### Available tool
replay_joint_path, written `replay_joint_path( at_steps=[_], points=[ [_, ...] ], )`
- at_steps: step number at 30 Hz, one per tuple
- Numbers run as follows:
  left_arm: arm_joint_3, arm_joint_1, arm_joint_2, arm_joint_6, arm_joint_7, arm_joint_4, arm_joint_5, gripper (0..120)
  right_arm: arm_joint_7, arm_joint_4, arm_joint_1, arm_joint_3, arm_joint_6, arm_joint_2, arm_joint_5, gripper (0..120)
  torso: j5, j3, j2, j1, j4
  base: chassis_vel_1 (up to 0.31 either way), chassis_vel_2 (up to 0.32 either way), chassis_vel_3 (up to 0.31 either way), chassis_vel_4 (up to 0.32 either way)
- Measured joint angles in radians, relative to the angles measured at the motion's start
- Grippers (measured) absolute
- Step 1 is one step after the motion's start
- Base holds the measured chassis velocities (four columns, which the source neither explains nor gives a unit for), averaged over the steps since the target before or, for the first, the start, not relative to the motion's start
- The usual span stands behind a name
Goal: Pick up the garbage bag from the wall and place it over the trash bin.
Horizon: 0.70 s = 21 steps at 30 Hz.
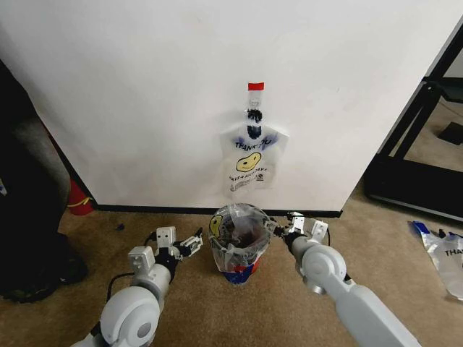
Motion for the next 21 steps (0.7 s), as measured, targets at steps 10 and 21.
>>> replay_joint_path(
  at_steps=[10, 21],
  points=[
    [0.023, 0.031, -0.023, 0.003, 0.000, -0.021, 0.028, 100, -0.038, -0.133, 0.205, -0.159, -0.054, -0.007, -0.024, 100, -0.0001, 0.000, 0.000, 0.000, 0.0003, 0.000, 0.000, 0.000, 0.000],
    [0.024, 0.050, -0.023, 0.015, -0.003, -0.028, 0.027, 100, 0.007, -0.193, 0.289, -0.247, -0.132, -0.002, -0.008, 65, -0.0001, 0.000, 0.000, 0.000, 0.0002, 0.000, 0.000, 0.000, 0.000]
  ],
)
